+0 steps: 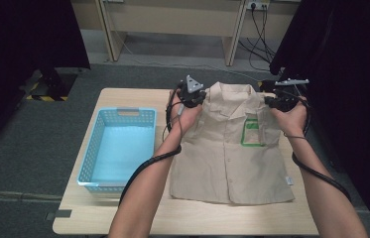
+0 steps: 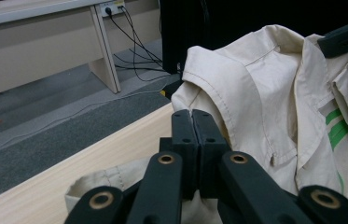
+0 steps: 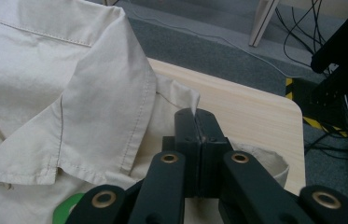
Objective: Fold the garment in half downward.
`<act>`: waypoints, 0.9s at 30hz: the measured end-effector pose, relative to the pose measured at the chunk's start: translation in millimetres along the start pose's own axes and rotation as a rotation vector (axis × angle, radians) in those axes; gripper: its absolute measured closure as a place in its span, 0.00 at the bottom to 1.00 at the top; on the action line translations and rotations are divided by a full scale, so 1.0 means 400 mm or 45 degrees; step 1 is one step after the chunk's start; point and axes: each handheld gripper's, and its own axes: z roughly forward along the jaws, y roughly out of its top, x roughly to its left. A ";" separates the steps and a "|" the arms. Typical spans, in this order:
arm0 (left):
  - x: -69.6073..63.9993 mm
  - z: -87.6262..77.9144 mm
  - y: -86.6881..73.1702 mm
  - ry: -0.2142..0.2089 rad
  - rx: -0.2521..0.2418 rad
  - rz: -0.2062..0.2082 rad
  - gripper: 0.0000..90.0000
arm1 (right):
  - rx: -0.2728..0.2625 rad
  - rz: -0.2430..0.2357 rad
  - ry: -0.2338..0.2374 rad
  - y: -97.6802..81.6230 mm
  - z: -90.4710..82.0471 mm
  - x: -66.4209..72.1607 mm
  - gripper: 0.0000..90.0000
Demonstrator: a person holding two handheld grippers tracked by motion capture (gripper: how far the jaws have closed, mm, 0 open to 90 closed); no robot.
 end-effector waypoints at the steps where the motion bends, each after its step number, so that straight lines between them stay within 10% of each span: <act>1: 0.000 -0.001 0.002 0.000 -0.001 0.003 0.98 | -0.003 0.000 -0.001 0.002 -0.002 0.001 1.00; 27: 0.012 -0.030 0.036 0.029 -0.070 0.017 0.98 | -0.083 -0.013 -0.017 0.047 -0.035 0.016 1.00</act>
